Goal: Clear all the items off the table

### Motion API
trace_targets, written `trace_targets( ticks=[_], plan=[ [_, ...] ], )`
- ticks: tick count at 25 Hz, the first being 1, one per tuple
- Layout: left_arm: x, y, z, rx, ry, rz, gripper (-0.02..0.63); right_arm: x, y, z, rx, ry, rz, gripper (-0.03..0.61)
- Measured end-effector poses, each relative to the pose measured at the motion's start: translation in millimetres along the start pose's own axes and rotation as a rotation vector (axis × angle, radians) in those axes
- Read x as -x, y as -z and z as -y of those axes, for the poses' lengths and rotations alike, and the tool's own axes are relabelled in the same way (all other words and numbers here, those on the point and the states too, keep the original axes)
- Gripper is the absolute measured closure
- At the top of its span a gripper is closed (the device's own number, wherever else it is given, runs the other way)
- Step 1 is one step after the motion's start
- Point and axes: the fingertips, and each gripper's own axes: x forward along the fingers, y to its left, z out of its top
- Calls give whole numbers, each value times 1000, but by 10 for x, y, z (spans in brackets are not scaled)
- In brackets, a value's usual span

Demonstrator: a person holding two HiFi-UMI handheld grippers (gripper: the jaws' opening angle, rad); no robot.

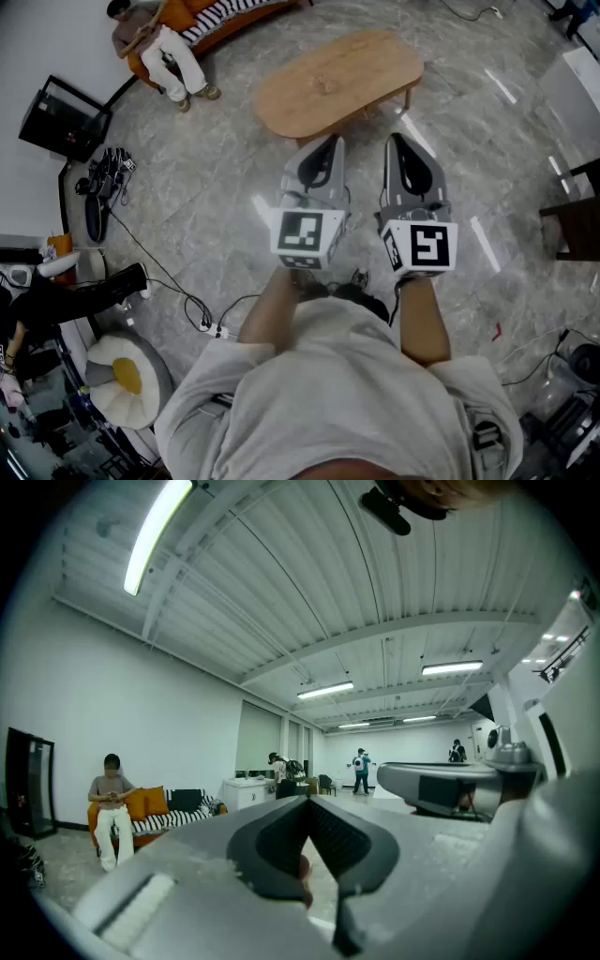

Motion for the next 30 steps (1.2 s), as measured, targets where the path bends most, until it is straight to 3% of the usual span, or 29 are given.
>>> trace_targets(
  ticks=[8,18,30],
  plan=[
    [-167,64,166,-23,-20,-29,594,85,67,323,-1,12,-1,572],
    [-288,307,290,12,-77,-70,594,133,233,700,-43,-6,13,572],
    [-663,454,9,40,-97,-96,594,-246,462,819,-36,-46,-22,572]
  ],
)
